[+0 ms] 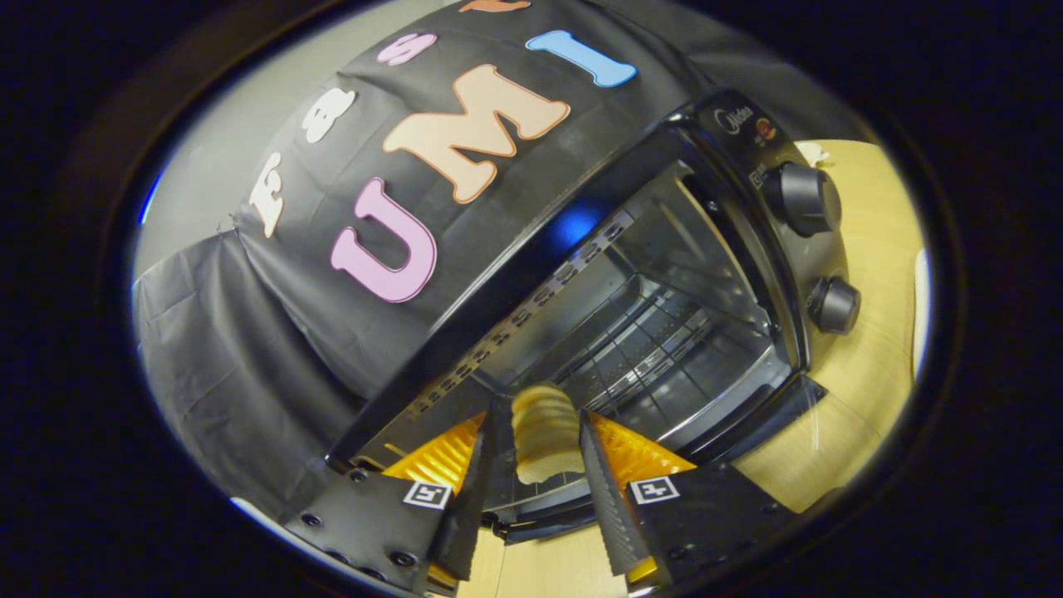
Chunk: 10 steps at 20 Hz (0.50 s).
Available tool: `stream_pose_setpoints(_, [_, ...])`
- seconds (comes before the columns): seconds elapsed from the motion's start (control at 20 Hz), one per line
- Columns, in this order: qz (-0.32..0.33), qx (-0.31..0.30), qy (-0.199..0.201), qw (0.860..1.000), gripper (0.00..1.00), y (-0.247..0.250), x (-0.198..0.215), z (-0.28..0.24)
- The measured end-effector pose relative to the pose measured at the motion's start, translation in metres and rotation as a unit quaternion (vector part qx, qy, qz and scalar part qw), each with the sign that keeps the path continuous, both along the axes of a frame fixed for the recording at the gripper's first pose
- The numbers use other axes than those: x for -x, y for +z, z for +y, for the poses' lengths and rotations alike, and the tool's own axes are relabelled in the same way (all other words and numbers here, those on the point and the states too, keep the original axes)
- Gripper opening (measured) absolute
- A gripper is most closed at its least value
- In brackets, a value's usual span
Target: Open the toaster oven, put the food inside, and close the toaster oven door.
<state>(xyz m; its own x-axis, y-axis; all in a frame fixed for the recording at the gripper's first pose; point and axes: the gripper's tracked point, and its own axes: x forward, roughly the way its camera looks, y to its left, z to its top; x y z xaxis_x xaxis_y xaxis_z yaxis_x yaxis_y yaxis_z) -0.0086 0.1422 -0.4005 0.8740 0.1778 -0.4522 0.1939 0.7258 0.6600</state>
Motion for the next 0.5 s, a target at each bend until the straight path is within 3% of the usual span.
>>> stream_pose_setpoints(0.5, [-0.026,0.04,0.018,0.999,0.63,0.034,0.046,-0.02])
